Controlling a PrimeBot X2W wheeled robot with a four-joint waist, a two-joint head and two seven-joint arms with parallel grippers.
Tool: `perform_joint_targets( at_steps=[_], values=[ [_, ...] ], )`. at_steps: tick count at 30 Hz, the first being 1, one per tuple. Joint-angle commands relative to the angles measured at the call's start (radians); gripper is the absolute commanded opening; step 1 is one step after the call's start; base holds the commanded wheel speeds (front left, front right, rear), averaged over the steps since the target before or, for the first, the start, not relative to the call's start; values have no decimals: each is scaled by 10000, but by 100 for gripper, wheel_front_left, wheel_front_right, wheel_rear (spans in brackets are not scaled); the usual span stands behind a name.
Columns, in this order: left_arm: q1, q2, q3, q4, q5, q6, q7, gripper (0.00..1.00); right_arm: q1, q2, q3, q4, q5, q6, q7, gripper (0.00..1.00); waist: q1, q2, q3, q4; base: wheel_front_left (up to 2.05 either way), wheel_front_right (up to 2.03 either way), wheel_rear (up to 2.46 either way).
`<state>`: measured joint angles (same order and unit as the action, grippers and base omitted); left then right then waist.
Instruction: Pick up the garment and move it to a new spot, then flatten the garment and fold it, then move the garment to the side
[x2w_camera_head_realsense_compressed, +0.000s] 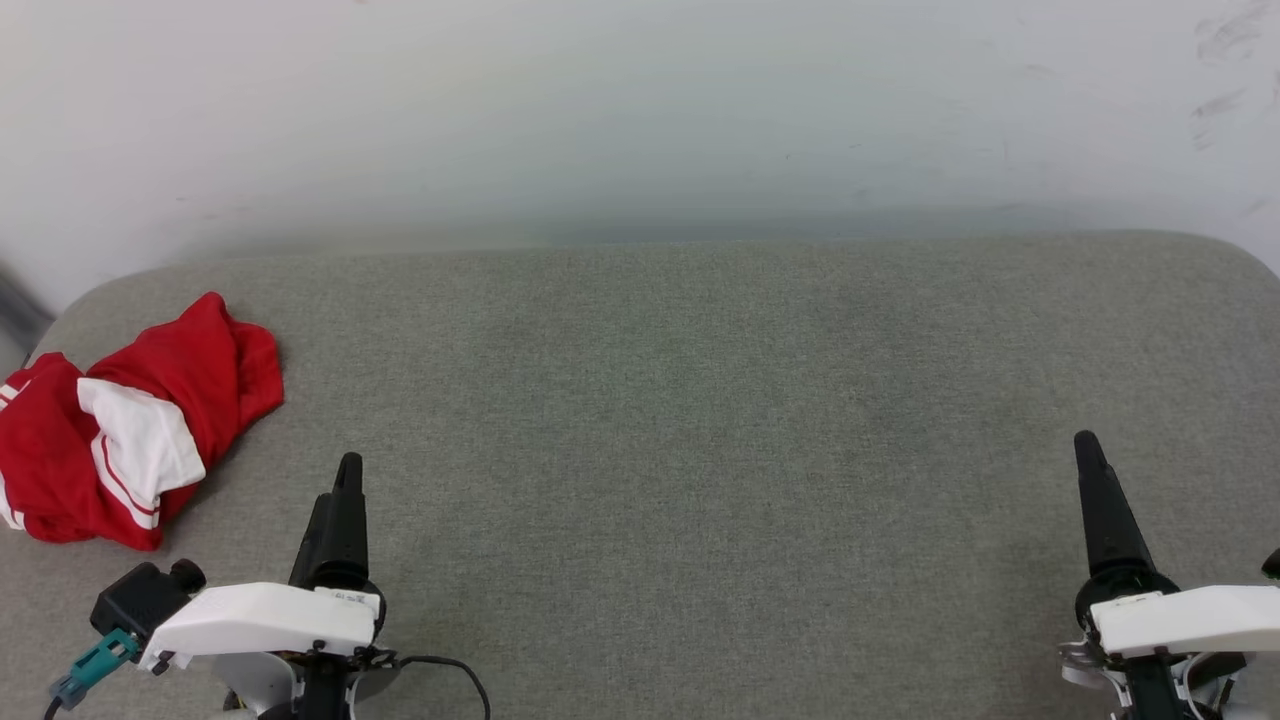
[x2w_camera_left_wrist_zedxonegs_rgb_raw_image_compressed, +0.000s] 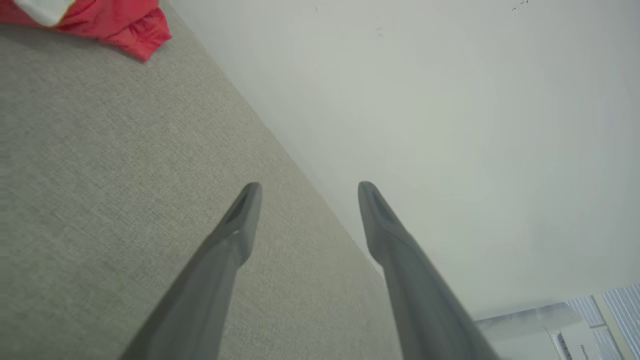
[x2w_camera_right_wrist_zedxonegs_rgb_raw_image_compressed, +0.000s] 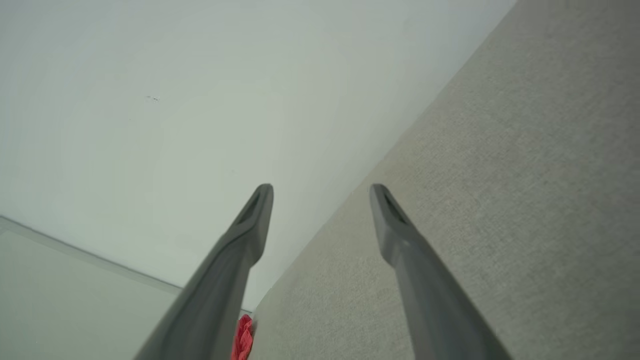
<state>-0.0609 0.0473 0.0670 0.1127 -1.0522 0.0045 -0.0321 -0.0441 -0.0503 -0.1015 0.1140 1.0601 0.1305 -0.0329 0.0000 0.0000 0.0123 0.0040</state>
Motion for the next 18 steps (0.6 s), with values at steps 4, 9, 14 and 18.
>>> perform_joint_targets(
  at_steps=[4, 9, 14, 18],
  values=[
    [-6, 23, -155, -289, 914, 188, -207, 100, -26, -7, 122, -338, -979, 3, -194, 100, 0, 0, 6, 8, 0, 0, 0],
    [26, 25, -321, -383, 1779, 336, -380, 100, 54, -7, 180, -479, -1862, 3, -369, 100, 0, 0, 15, 19, 0, 0, 0],
    [65, 25, -506, -417, 2614, 435, -548, 100, 131, -6, 216, -549, -2645, 3, -531, 100, 0, 0, 21, 34, 0, 0, 0],
    [100, 26, -618, -443, 3299, 508, -668, 100, 186, -6, 252, -591, -3273, 3, -666, 100, 0, 0, 22, 39, 0, 0, 0]
  ],
)
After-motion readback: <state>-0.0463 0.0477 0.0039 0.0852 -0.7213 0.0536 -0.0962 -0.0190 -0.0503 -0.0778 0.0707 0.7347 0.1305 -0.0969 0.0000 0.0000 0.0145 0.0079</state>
